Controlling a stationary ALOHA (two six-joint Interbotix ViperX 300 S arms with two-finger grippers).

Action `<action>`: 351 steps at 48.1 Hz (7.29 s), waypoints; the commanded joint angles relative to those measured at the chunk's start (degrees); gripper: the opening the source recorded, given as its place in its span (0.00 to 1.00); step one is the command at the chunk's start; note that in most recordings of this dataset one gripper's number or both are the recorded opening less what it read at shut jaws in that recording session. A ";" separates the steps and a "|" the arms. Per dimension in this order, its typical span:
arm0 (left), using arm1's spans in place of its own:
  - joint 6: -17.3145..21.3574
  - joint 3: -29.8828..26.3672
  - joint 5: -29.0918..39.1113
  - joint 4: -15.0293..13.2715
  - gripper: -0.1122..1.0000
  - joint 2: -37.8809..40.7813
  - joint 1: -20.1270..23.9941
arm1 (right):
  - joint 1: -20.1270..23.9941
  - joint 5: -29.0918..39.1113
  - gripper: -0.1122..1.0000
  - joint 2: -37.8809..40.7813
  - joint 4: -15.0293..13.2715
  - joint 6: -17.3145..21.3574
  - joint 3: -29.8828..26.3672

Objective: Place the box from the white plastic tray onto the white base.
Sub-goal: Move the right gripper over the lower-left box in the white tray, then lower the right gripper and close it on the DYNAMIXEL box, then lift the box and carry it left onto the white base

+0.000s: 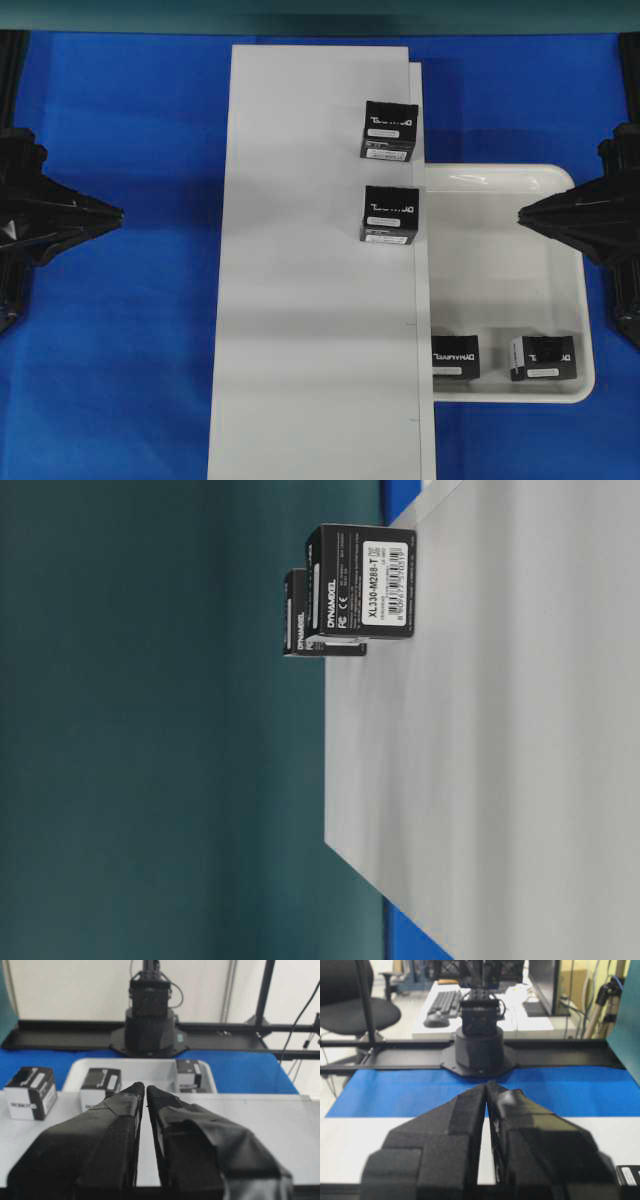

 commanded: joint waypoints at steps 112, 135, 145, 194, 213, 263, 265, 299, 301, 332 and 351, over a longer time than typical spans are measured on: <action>-3.43 -6.77 15.38 0.79 0.03 -0.44 -3.69 | 14.15 61.79 1.00 45.62 4.04 12.74 -27.95; -3.43 -6.68 15.38 0.79 0.03 -0.35 -3.69 | 13.18 57.92 1.00 49.57 2.64 12.39 -27.25; -3.34 -6.77 15.38 0.79 0.03 -0.53 -3.60 | 13.18 56.43 1.00 52.29 2.72 12.22 -26.98; -3.43 -6.77 15.38 0.79 0.03 -0.62 -3.43 | 13.18 59.77 0.62 52.91 3.69 12.74 -27.33; -3.43 -6.77 15.47 0.79 0.03 -0.88 -3.43 | 9.67 71.28 0.62 41.75 3.69 12.66 -31.90; -3.43 -6.86 15.47 0.79 0.03 -0.97 -2.99 | 4.83 78.66 0.62 50.80 -0.35 9.14 -50.36; -3.43 -6.77 15.47 0.79 0.03 -0.97 -2.90 | 4.83 78.31 0.62 51.33 -0.35 8.79 -50.36; -3.43 -6.86 15.47 0.79 0.03 -1.05 -2.90 | 5.27 76.46 0.62 56.95 -0.35 7.38 -50.36; -3.43 -6.86 15.47 0.79 0.03 -1.05 -2.90 | 5.36 76.46 0.62 57.22 -0.35 7.38 -50.36; -3.43 -7.12 15.47 0.79 0.03 -1.05 -2.90 | 5.80 75.41 0.62 58.36 -0.62 7.12 -49.31; -3.43 -7.12 15.47 0.79 0.03 -1.05 -2.90 | 5.45 78.31 0.62 58.36 -0.79 5.54 -49.48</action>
